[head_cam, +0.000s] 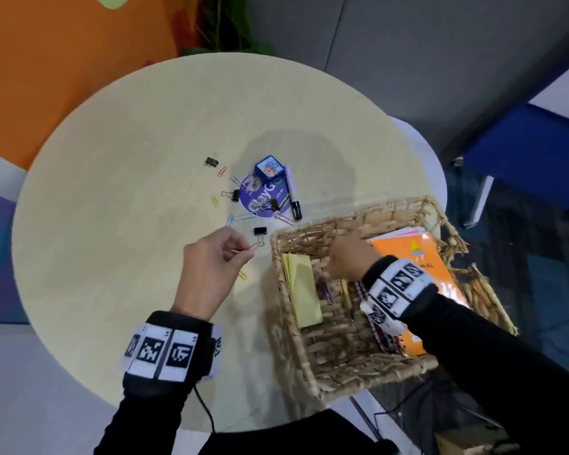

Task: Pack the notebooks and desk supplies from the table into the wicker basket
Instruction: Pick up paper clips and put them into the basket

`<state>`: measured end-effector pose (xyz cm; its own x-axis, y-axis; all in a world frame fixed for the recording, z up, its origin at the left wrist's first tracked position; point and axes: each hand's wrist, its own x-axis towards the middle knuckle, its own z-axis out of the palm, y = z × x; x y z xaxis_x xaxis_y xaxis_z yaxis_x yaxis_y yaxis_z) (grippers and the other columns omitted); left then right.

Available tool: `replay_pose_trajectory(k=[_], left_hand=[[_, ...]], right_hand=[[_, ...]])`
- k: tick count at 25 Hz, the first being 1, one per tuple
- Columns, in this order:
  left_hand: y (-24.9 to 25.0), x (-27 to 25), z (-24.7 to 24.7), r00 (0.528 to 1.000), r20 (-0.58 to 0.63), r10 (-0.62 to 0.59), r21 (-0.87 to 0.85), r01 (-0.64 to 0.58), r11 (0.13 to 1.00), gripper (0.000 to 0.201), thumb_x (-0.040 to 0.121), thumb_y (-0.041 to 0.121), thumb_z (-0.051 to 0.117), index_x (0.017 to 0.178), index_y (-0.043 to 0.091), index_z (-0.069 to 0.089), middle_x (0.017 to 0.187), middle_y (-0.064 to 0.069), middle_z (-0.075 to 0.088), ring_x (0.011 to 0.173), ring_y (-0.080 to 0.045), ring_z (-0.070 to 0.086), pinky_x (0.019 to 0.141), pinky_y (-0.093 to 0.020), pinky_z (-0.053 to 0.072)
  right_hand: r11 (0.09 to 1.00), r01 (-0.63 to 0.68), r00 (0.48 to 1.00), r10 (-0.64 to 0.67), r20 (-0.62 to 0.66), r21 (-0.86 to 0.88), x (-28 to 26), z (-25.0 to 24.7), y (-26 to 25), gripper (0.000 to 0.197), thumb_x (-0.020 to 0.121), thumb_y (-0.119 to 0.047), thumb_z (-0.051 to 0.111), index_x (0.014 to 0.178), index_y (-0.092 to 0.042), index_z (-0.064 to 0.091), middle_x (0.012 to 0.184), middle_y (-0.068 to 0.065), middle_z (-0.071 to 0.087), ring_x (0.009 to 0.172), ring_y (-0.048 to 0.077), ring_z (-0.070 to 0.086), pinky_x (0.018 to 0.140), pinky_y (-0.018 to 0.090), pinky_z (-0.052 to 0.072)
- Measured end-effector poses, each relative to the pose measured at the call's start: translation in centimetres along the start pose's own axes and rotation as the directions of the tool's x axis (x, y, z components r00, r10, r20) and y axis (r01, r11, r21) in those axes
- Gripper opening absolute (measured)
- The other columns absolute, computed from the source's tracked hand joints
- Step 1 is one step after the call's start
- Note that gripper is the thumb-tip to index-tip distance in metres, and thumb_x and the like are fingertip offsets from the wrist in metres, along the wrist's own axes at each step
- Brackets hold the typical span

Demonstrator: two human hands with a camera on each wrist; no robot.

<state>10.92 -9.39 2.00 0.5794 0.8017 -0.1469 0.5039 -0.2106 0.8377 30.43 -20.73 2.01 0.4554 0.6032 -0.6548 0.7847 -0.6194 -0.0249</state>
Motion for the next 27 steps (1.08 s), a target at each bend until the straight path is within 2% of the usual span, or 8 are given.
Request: replay_pose_trajectory(k=[5,10,15,18,20,22,25,27], left_hand=[[4.5,-1.0,4.2,0.941,0.291,0.174,0.268,-0.255,0.929,0.016,0.087,0.01,0.065,0.092,0.015,0.079,0.095,0.002,0.078,0.089,-0.009,0.07,0.09,-0.016,0.049],[7.3,-1.0,8.2,0.781,0.625,-0.024,0.516,-0.389,0.763,0.035,0.09,-0.004,0.05,0.113,0.009,0.073,0.122,-0.007,0.07,0.11,-0.023,0.065,0.095,-0.032,0.053],[10.4,-2.0,11.6,0.664,0.704,-0.253,0.673,-0.509,0.537,0.037,0.098,0.001,0.044,0.132,0.0,0.057,0.099,-0.013,0.062,0.076,-0.022,0.049,0.065,-0.024,0.043],[10.7,-1.8,11.3,0.581,0.759,-0.296,0.583,-0.403,0.705,0.036,0.105,0.014,0.036,0.132,-0.003,0.052,0.1,-0.017,0.061,0.087,-0.022,0.059,0.065,-0.01,0.049],[10.4,-1.7,11.1,0.46,0.881,-0.108,0.359,-0.505,0.785,0.064,0.096,0.06,0.028,0.116,0.008,0.061,0.115,-0.017,0.062,0.111,-0.012,0.063,0.071,0.002,0.049],[9.3,-1.7,11.2,0.583,0.802,-0.128,0.529,-0.596,0.603,0.055,0.093,0.061,0.037,0.11,0.016,0.064,0.117,-0.01,0.066,0.07,-0.008,0.056,0.053,-0.013,0.046],[8.5,-0.5,13.0,0.713,0.628,-0.311,0.563,-0.141,0.814,0.021,0.095,0.016,0.054,0.075,0.017,0.058,0.071,0.002,0.049,0.053,-0.011,0.036,0.067,-0.027,0.04],[8.0,0.3,10.7,0.799,0.591,-0.113,0.419,-0.184,0.889,0.017,0.095,0.019,0.055,0.089,0.008,0.067,0.084,-0.003,0.059,0.073,-0.019,0.055,0.078,-0.03,0.044]], right_hand=[[0.998,0.011,0.999,-0.009,0.032,-0.061,1.9,2.6,-0.8,0.039,0.089,-0.005,0.057,0.126,0.004,0.05,0.138,0.025,0.045,0.122,0.039,0.051,0.097,0.042,0.047],[1.0,-0.005,0.999,0.003,0.051,0.025,0.7,1.5,0.8,0.025,0.075,-0.018,0.077,0.086,0.0,0.064,0.078,0.01,0.058,0.071,0.024,0.057,0.072,0.031,0.049],[0.979,0.021,0.979,0.022,-0.205,0.205,-2.2,0.8,4.9,0.034,0.083,-0.008,0.059,0.052,-0.005,0.043,0.056,0.007,0.041,0.06,0.025,0.046,0.063,0.027,0.039],[0.958,0.029,0.978,0.032,-0.207,0.286,-3.4,1.7,6.1,0.03,0.086,-0.005,0.053,0.057,-0.004,0.045,0.056,0.009,0.045,0.061,0.025,0.049,0.059,0.027,0.039],[0.953,0.033,0.982,0.026,-0.188,0.301,-4.1,2.1,6.3,0.03,0.086,-0.001,0.051,0.056,-0.002,0.051,0.057,0.011,0.051,0.064,0.026,0.053,0.054,0.025,0.04],[0.95,0.058,0.981,0.004,-0.196,0.307,-4.4,2.2,6.2,0.029,0.085,0.001,0.05,0.059,0.002,0.064,0.067,0.016,0.065,0.07,0.03,0.062,0.056,0.028,0.048],[0.935,0.103,0.965,-0.01,-0.263,0.34,-5.2,1.8,5.9,0.023,0.083,-0.001,0.051,0.081,0.006,0.073,0.084,0.021,0.073,0.079,0.036,0.066,0.057,0.026,0.046],[0.911,0.189,0.921,-0.036,-0.387,0.366,-6.6,0.9,5.1,0.02,0.084,-0.004,0.054,0.079,-0.002,0.073,0.073,0.009,0.068,0.068,0.025,0.06,0.049,0.021,0.036]])
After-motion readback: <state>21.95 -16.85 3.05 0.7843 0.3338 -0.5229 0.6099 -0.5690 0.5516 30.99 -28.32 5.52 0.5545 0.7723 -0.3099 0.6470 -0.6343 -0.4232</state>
